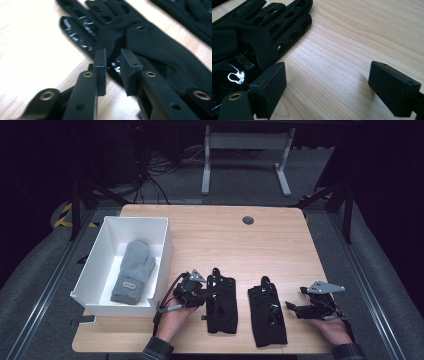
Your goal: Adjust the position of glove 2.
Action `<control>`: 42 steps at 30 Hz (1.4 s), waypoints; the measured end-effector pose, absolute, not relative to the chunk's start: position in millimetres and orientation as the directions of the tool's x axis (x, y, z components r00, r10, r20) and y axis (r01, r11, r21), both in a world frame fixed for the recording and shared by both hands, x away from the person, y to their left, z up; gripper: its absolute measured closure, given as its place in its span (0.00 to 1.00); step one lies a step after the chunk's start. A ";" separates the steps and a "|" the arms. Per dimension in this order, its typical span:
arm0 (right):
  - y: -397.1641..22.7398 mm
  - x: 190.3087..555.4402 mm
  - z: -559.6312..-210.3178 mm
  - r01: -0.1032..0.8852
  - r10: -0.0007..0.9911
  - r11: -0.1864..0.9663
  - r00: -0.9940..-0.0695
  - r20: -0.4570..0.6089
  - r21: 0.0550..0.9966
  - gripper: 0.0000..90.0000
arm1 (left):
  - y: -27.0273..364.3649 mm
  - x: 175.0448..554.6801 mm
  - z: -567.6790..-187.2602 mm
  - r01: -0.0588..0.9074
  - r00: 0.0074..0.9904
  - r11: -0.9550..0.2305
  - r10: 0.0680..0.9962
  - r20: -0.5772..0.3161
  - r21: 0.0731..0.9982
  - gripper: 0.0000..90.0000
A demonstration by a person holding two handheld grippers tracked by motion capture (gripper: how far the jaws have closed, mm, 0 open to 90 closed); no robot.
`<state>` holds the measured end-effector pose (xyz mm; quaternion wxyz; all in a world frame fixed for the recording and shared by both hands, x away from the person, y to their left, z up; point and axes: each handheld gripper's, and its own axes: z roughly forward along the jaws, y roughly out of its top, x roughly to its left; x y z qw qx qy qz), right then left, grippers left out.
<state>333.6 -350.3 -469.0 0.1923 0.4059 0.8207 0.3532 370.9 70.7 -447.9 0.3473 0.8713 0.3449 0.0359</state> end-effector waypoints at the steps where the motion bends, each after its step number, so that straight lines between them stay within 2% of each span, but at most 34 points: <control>1: -350.4 333.5 -468.9 0.530 0.801 0.422 -0.598 -0.029 0.736 0.17 | 70.9 372.1 -449.7 0.581 0.754 -0.518 0.632 -0.177 0.627 0.78; 4: -350.4 333.5 -469.0 0.530 0.801 0.422 -0.598 -0.029 0.736 0.17 | 69.5 374.2 -453.2 0.596 0.742 -0.511 0.646 -0.180 0.619 0.75; 9: -350.4 333.5 -469.0 0.530 0.801 0.421 -0.598 -0.028 0.736 0.17 | 65.5 375.4 -456.7 0.602 0.740 -0.516 0.647 -0.184 0.609 0.76; 17: -350.4 333.5 -468.9 0.530 0.801 0.422 -0.598 -0.029 0.736 0.17 | 64.9 376.3 -456.2 0.628 0.733 -0.506 0.640 -0.231 0.591 0.92; 18: -350.4 333.5 -468.9 0.530 0.801 0.421 -0.597 -0.028 0.736 0.17 | 65.1 376.7 -456.0 0.629 0.732 -0.506 0.640 -0.232 0.590 0.97; 23: -351.1 333.1 -468.9 0.526 0.798 0.421 -0.601 -0.027 0.739 0.19 | 64.9 377.5 -454.9 0.632 0.730 -0.503 0.642 -0.234 0.589 0.99; 24: -352.2 332.5 -467.6 0.527 0.798 0.426 -0.602 -0.030 0.736 0.27 | 65.4 377.7 -454.3 0.634 0.726 -0.495 0.645 -0.238 0.594 0.99; 25: -352.2 332.5 -467.6 0.527 0.798 0.426 -0.602 -0.030 0.736 0.27 | 65.4 377.7 -454.3 0.634 0.726 -0.495 0.645 -0.238 0.594 0.99; 28: -354.9 330.1 -461.4 0.530 0.791 0.421 -0.612 -0.011 0.736 0.53 | 67.5 377.9 -451.8 0.634 0.727 -0.479 0.637 -0.256 0.607 0.99; 29: -355.8 327.0 -457.5 0.520 0.774 0.420 -0.634 0.006 0.744 0.68 | 69.4 377.5 -449.2 0.634 0.728 -0.470 0.630 -0.271 0.614 0.99; 30: -355.8 327.0 -457.5 0.520 0.774 0.420 -0.634 0.006 0.744 0.68 | 69.4 377.5 -449.2 0.634 0.728 -0.470 0.630 -0.271 0.614 0.99; 34: -351.7 315.7 -453.2 0.500 0.707 0.461 -0.706 0.037 0.733 0.96 | 73.6 377.2 -443.4 0.637 0.732 -0.437 0.601 -0.322 0.635 0.99; 35: -351.7 315.7 -453.2 0.500 0.707 0.461 -0.706 0.037 0.733 0.96 | 73.6 377.2 -443.4 0.637 0.732 -0.437 0.601 -0.322 0.635 0.99; 36: -348.5 312.0 -454.3 0.498 0.683 0.480 -0.729 0.049 0.722 1.00 | 74.1 377.0 -442.3 0.638 0.732 -0.431 0.596 -0.330 0.638 0.99; 42: -337.0 308.2 -457.2 0.490 0.629 0.524 -0.774 0.071 0.697 1.00 | 76.1 375.3 -439.0 0.643 0.737 -0.407 0.560 -0.378 0.650 0.99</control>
